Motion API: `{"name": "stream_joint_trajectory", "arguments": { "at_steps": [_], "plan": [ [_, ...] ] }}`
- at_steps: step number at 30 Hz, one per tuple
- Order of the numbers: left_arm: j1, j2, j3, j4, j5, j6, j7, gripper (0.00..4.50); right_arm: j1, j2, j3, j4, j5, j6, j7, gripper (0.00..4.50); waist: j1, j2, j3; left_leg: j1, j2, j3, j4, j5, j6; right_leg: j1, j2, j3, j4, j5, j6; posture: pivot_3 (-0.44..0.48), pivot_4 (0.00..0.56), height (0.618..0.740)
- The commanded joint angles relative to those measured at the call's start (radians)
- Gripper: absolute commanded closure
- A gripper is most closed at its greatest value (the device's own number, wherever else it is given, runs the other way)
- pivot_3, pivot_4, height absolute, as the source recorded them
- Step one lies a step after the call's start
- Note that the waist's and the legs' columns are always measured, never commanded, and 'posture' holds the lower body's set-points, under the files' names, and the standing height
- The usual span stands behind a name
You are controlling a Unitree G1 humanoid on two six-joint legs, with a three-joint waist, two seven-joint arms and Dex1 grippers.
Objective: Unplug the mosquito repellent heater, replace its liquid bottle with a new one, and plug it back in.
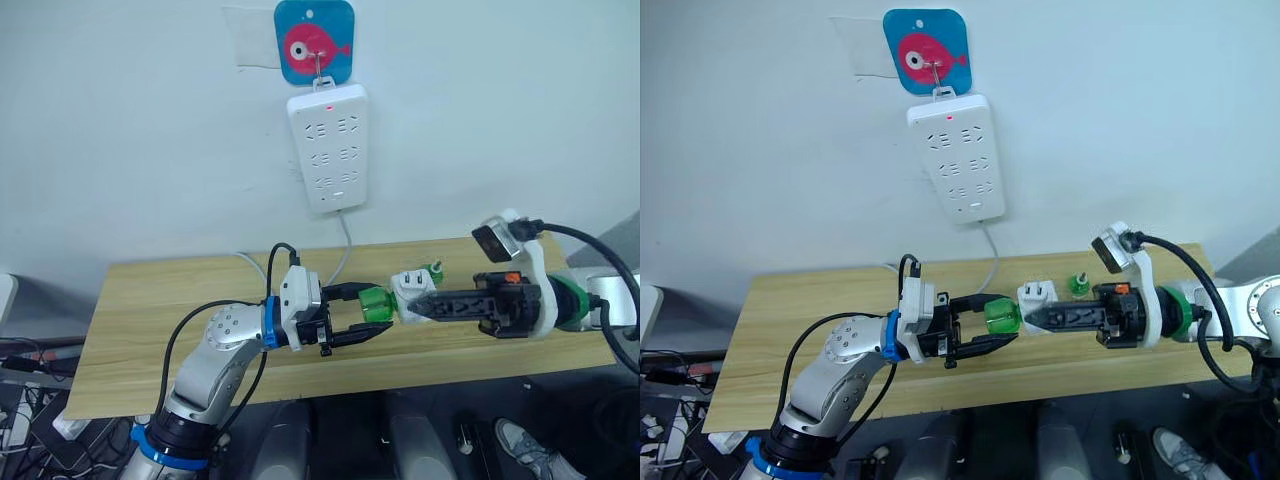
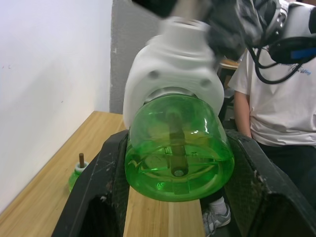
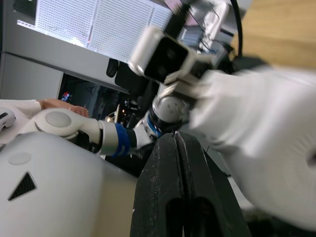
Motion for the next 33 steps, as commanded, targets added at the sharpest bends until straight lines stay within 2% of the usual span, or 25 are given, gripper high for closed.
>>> {"name": "stream_joint_trajectory", "arguments": {
  "at_steps": [1,8,17,22,28,33],
  "plan": [
    [-0.001,0.000,-0.004,-0.015,0.000,-0.024,-0.016,2.27,-0.049,0.020,-0.003,-0.003,0.028,-0.036,-0.030,4.45,0.000,0.000,0.000,0.000,0.000,0.000,0.000,0.000,0.000,0.000,0.000,0.000,0.000,0.000,0.000,-0.054,0.289,0.740],
    [0.002,0.002,-0.009,-0.023,-0.003,-0.019,-0.032,2.27,-0.113,0.080,0.034,0.034,0.002,-0.106,-0.227,4.45,0.000,0.000,0.000,0.000,0.000,-0.002,0.000,0.000,0.000,0.000,0.000,0.000,0.000,0.000,0.000,-0.054,0.291,0.740],
    [0.001,-0.002,0.011,-0.050,-0.058,0.028,-0.040,2.27,-0.080,0.136,0.031,0.063,-0.274,-0.066,-0.167,4.45,0.000,0.000,0.000,-0.001,0.000,-0.003,0.000,0.000,0.000,-0.001,0.000,0.000,0.000,0.000,0.000,-0.038,0.296,0.740],
    [-0.004,-0.014,0.032,-0.073,-0.099,0.071,-0.019,2.27,0.004,0.137,0.034,0.055,-0.433,-0.054,-0.071,4.45,0.000,0.000,0.000,-0.001,0.000,-0.003,0.000,0.000,0.000,-0.001,0.000,0.000,0.000,0.000,0.000,-0.032,0.298,0.740],
    [-0.011,-0.014,0.053,-0.056,-0.080,0.082,0.026,2.27,0.096,0.128,-0.009,-0.030,-0.407,0.008,-0.027,4.45,-0.001,0.000,0.000,-0.001,0.000,-0.003,0.000,0.000,0.000,-0.002,0.000,0.000,0.001,0.000,0.000,-0.030,0.301,0.740],
    [-0.011,-0.001,0.042,-0.023,-0.041,0.054,0.016,2.27,0.137,0.112,-0.046,-0.078,-0.297,0.032,-0.050,4.45,0.000,0.000,0.000,-0.001,0.000,-0.003,0.000,0.000,0.000,-0.002,0.000,0.000,0.001,0.000,0.000,-0.036,0.299,0.740]
  ]
}}
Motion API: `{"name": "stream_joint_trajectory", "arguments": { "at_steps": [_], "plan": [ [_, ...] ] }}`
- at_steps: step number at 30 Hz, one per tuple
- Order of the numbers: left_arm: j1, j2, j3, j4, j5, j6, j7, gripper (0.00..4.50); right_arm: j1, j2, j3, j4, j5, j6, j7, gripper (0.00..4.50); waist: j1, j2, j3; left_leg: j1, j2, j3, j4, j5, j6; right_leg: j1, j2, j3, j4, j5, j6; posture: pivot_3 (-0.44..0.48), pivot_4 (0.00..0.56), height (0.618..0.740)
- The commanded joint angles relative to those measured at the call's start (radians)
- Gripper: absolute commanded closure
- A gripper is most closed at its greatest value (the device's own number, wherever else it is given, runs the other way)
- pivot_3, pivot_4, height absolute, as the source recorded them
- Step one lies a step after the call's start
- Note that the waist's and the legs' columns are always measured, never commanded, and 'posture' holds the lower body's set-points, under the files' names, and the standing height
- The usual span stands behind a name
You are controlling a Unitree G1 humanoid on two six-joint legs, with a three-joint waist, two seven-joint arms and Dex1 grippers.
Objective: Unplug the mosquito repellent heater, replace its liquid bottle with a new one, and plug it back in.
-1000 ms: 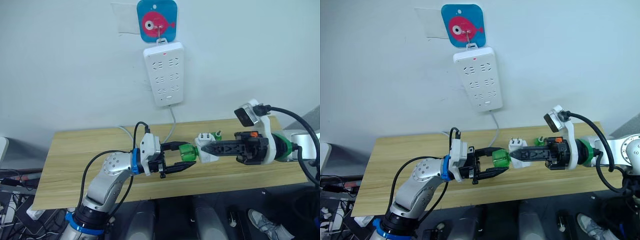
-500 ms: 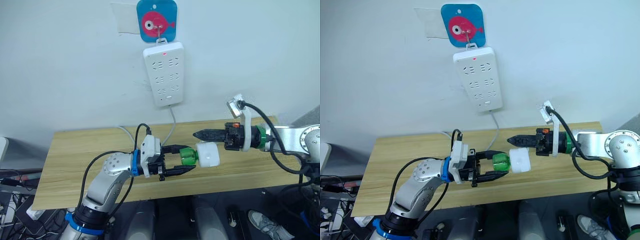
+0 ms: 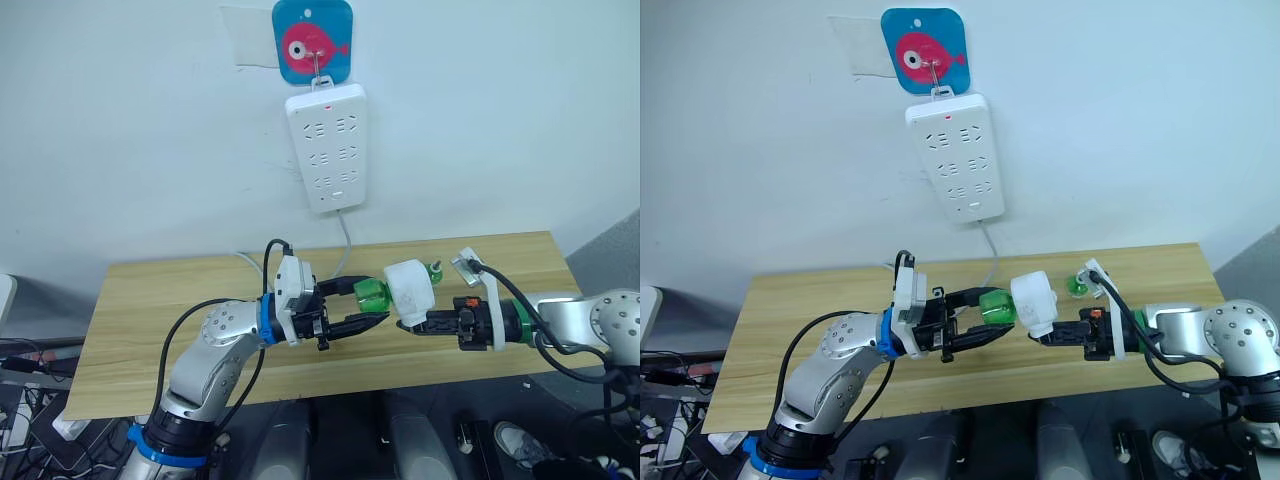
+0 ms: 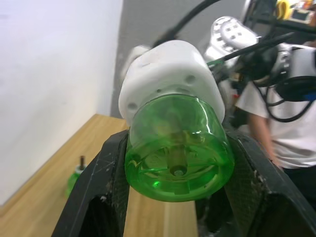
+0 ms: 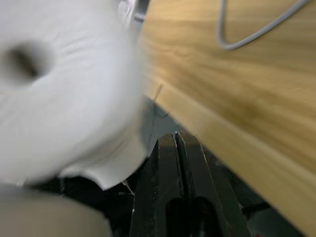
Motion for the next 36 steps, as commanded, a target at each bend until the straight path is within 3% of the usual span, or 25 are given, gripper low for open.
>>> {"name": "stream_joint_trajectory", "arguments": {
  "at_steps": [1,8,13,23,30,36],
  "plan": [
    [-0.001,0.007,-0.004,-0.012,0.018,-0.036,-0.011,2.27,0.011,-0.030,-0.047,-0.060,0.135,0.011,-0.014,4.45,0.000,0.000,0.000,0.000,0.000,0.000,0.000,0.000,0.000,0.000,0.000,0.000,0.000,0.000,0.000,-0.038,0.299,0.740],
    [0.007,0.021,-0.025,0.012,0.065,-0.070,-0.033,2.27,0.028,-0.128,-0.027,-0.108,0.413,-0.065,-0.092,4.45,-0.001,0.000,0.000,-0.001,0.000,0.000,0.000,0.000,0.000,0.000,0.000,0.000,-0.001,0.000,0.000,-0.048,0.294,0.740],
    [0.015,0.036,-0.044,0.012,0.080,-0.073,-0.052,2.27,-0.003,-0.120,-0.030,-0.094,0.419,-0.106,-0.049,4.45,-0.001,0.000,0.000,-0.001,0.000,0.000,0.000,0.000,0.000,0.000,0.000,0.000,0.000,0.000,0.000,-0.060,0.288,0.740],
    [0.007,0.033,-0.055,0.007,0.076,-0.058,-0.051,2.27,-0.010,-0.073,-0.033,-0.066,0.419,-0.157,-0.176,4.45,-0.001,0.000,0.000,-0.002,0.000,-0.001,0.000,0.000,0.000,0.000,0.000,-0.001,-0.001,0.000,0.000,-0.069,0.290,0.740],
    [0.015,0.038,-0.062,-0.010,0.072,-0.047,-0.060,2.27,-0.031,0.037,-0.059,-0.039,0.419,-0.204,-0.313,4.45,-0.003,0.000,0.000,-0.002,0.000,0.000,0.000,0.000,0.000,-0.002,0.000,0.000,0.000,0.000,0.000,-0.068,0.296,0.740],
    [0.006,0.033,-0.032,-0.005,0.026,0.003,-0.048,2.27,-0.024,-0.096,-0.053,-0.117,0.419,-0.096,-0.171,4.45,-0.001,0.000,0.000,-0.003,-0.001,0.000,0.000,0.000,0.000,-0.002,0.000,0.000,0.000,0.000,0.000,-0.066,0.296,0.740]
  ]
}}
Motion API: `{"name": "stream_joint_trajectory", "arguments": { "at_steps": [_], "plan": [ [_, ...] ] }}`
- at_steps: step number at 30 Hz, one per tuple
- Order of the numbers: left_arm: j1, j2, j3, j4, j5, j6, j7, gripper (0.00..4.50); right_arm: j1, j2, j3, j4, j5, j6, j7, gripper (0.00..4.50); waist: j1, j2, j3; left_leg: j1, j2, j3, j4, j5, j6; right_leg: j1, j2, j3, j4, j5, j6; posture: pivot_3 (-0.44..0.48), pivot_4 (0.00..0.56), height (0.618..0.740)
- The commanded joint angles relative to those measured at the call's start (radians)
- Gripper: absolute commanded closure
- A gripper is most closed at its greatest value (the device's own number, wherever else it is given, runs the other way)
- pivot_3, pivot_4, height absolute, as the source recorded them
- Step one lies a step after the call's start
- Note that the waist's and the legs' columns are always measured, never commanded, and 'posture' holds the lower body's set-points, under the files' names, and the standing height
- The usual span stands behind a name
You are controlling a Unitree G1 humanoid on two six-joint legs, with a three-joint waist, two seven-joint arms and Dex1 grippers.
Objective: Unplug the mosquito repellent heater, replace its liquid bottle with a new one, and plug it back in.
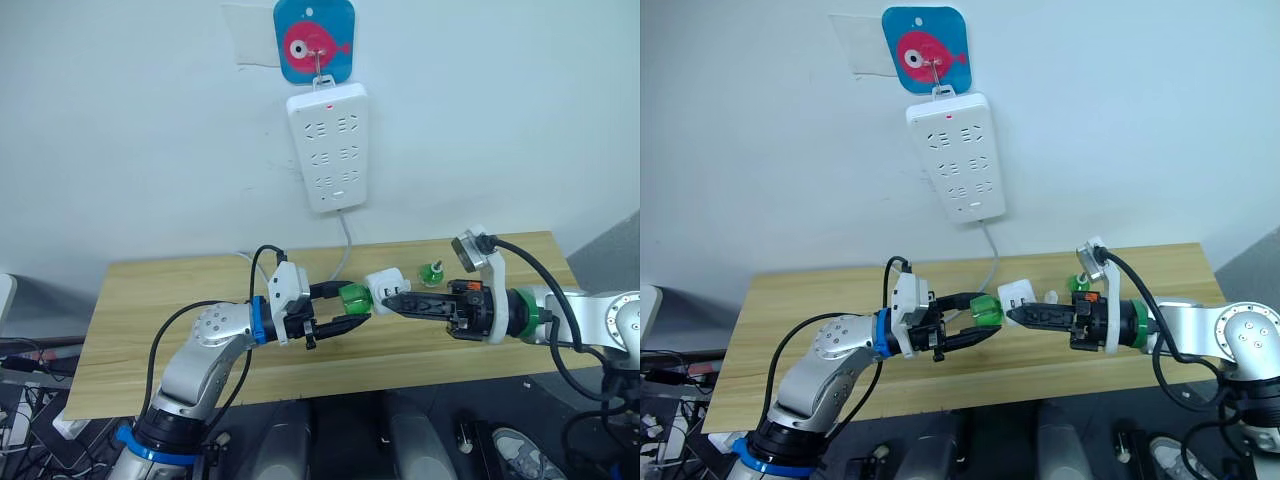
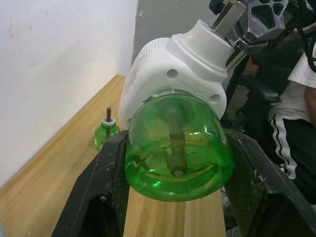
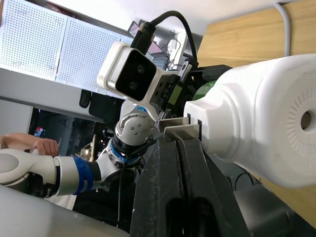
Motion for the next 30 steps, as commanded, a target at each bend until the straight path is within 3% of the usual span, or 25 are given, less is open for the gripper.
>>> {"name": "stream_joint_trajectory", "arguments": {
  "at_steps": [1,3,5,7,11,15,16,26,30],
  "plan": [
    [-0.006,-0.008,-0.020,-0.063,-0.058,0.026,-0.037,2.27,-0.011,-0.088,-0.045,-0.070,0.015,0.036,0.094,4.45,0.001,0.000,0.000,0.000,0.000,0.000,0.000,0.000,0.000,0.000,0.000,0.000,0.000,0.000,0.000,-0.065,0.296,0.740],
    [-0.012,-0.008,-0.006,-0.063,-0.089,0.053,-0.038,2.27,-0.005,-0.124,-0.052,-0.090,-0.005,0.050,0.144,4.45,0.001,0.000,0.000,0.000,0.000,-0.001,0.000,0.000,0.000,0.000,0.000,-0.001,0.000,0.000,0.000,-0.063,0.296,0.740],
    [-0.018,-0.005,0.010,-0.064,-0.119,0.083,-0.039,2.27,0.010,-0.146,-0.087,-0.145,-0.157,0.047,0.261,3.90,0.001,0.000,0.000,0.000,0.001,-0.001,0.000,0.000,0.000,0.000,0.000,-0.001,0.000,0.000,0.000,-0.063,0.296,0.740],
    [-0.020,0.002,0.027,-0.058,-0.144,0.108,-0.043,2.27,0.034,-0.189,-0.110,-0.211,-0.367,-0.008,0.440,3.22,0.000,0.000,0.000,0.000,0.001,-0.001,0.000,0.000,0.000,0.000,0.001,-0.001,0.000,0.000,0.000,-0.060,0.298,0.740],
    [-0.019,0.035,0.057,-0.059,-0.200,0.164,-0.074,2.27,0.118,-0.289,-0.104,-0.227,-0.787,-0.296,0.798,1.74,0.000,0.000,0.000,0.000,0.001,0.000,0.000,0.000,0.000,0.000,0.002,-0.001,0.000,-0.003,0.005,-0.071,0.298,0.740],
    [-0.027,0.064,0.067,-0.072,-0.256,0.223,-0.111,2.27,0.160,-0.218,-0.083,-0.130,-1.081,-0.613,0.929,0.23,0.000,0.000,0.000,0.001,0.001,0.007,0.000,0.000,0.000,0.000,0.002,0.000,0.000,-0.003,0.005,-0.079,0.296,0.740],
    [-0.030,0.071,0.068,-0.073,-0.267,0.236,-0.119,2.27,0.164,-0.199,-0.080,-0.115,-1.119,-0.660,0.956,0.04,-0.001,0.000,0.000,0.001,0.001,0.007,0.000,0.000,0.000,0.000,0.001,0.000,0.001,-0.003,0.005,-0.079,0.296,0.740],
    [-0.081,0.095,0.075,-0.063,-0.303,0.302,-0.159,2.27,0.181,-0.079,0.006,-0.098,-1.358,-0.966,1.161,0.04,0.000,0.000,0.000,0.001,0.001,0.007,0.000,0.000,0.000,-0.001,0.000,0.002,0.001,0.000,0.000,-0.081,0.297,0.740],
    [-0.080,0.094,0.061,-0.082,-0.310,0.329,-0.166,2.27,0.146,-0.017,0.023,-0.076,-1.407,-0.998,1.124,0.04,0.000,0.000,0.000,0.001,0.001,0.005,0.000,0.000,0.000,-0.001,0.000,0.002,0.001,0.000,0.000,-0.072,0.298,0.740]
  ]
}}
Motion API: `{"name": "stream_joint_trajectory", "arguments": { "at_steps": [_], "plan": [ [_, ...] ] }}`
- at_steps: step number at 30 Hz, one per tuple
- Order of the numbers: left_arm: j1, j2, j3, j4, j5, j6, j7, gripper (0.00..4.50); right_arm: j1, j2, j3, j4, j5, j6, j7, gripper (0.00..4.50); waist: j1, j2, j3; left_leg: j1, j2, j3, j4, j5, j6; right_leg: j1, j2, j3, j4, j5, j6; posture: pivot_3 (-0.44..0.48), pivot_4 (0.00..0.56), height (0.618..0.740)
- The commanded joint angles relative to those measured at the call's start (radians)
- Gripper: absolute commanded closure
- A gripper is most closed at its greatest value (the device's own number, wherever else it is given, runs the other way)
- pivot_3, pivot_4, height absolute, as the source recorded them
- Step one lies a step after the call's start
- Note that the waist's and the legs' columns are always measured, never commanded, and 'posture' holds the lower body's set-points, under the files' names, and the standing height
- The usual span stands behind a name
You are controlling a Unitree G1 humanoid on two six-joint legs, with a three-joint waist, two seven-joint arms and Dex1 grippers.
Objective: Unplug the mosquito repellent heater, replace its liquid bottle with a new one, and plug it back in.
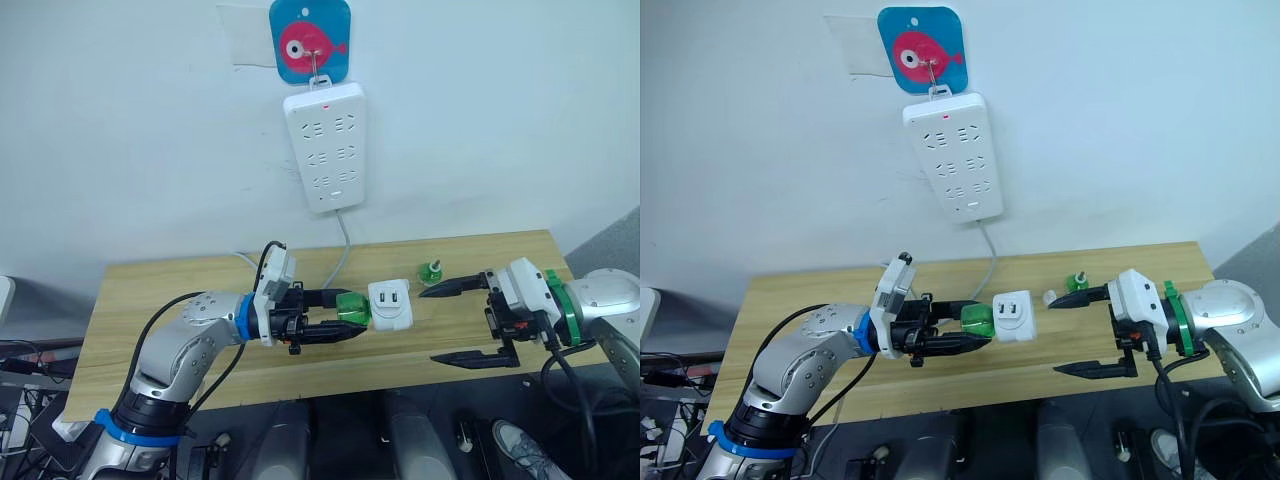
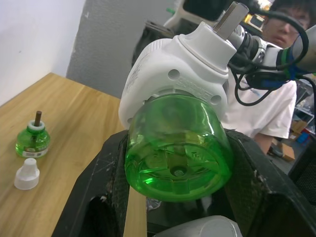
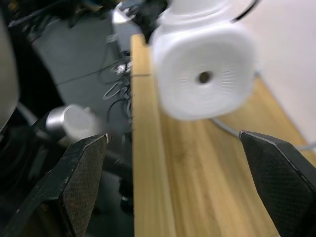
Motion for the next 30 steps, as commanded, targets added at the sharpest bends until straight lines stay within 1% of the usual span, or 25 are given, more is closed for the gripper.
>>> {"name": "stream_joint_trajectory", "arguments": {
  "at_steps": [1,6,16,17,19,22,25,30],
  "plan": [
    [-0.004,-0.002,-0.006,-0.059,-0.042,0.025,-0.018,2.27,-0.030,0.045,0.006,-0.005,-0.041,-0.045,-0.022,0.04,0.000,0.000,0.000,0.000,0.000,0.000,0.000,0.000,0.000,0.000,0.000,0.000,0.000,0.000,0.000,-0.072,0.298,0.740],
    [-0.001,-0.002,-0.007,-0.068,-0.045,0.038,-0.018,2.27,-0.046,0.093,0.023,-0.016,-0.086,-0.089,-0.023,0.04,0.001,0.000,0.000,0.000,0.000,-0.002,0.000,0.000,0.000,0.000,0.000,0.000,0.000,0.000,0.000,-0.075,0.293,0.740],
    [0.014,-0.001,-0.013,-0.091,-0.054,0.065,-0.012,2.27,-0.082,0.145,0.067,-0.026,-0.123,-0.148,-0.006,0.04,0.000,0.000,0.000,0.000,0.000,-0.003,0.000,0.001,-0.001,0.000,0.000,0.000,0.000,0.000,-0.001,-0.075,0.293,0.740],
    [0.019,0.001,-0.012,-0.096,-0.057,0.067,-0.013,2.27,-0.087,0.150,0.074,-0.021,-0.130,-0.159,-0.002,0.04,0.000,0.000,0.000,0.000,0.000,-0.003,0.000,0.001,-0.001,0.000,0.000,0.000,0.001,0.000,-0.001,-0.071,0.283,0.740],
    [0.025,0.002,-0.011,-0.104,-0.060,0.070,-0.012,2.27,-0.097,0.158,0.082,-0.014,-0.138,-0.174,0.002,0.04,0.000,0.000,0.000,0.000,0.000,-0.003,0.000,0.001,-0.001,0.000,0.000,0.000,0.001,0.000,-0.001,-0.071,0.283,0.740],
    [0.026,0.001,-0.011,-0.107,-0.061,0.073,-0.011,2.27,-0.110,0.168,0.083,-0.008,-0.130,-0.171,-0.001,0.61,0.001,0.000,0.000,0.000,0.000,-0.004,0.000,0.001,-0.001,0.000,0.000,-0.001,0.001,0.000,-0.001,-0.071,0.283,0.740],
    [0.029,-0.001,-0.012,-0.114,-0.064,0.074,-0.006,2.27,-0.105,0.163,0.083,-0.007,-0.131,-0.180,0.016,1.51,0.001,0.000,0.000,0.000,0.000,-0.004,0.000,0.001,-0.001,0.000,0.000,0.000,0.001,0.001,-0.001,-0.064,0.274,0.740],
    [0.038,0.005,-0.018,-0.120,-0.053,0.067,-0.008,2.27,-0.100,0.161,0.079,-0.015,-0.118,-0.180,0.029,1.51,0.001,0.000,0.000,0.000,0.000,-0.004,0.000,0.001,-0.002,0.000,0.000,-0.001,0.001,0.001,-0.001,-0.060,0.268,0.740]
  ]
}}
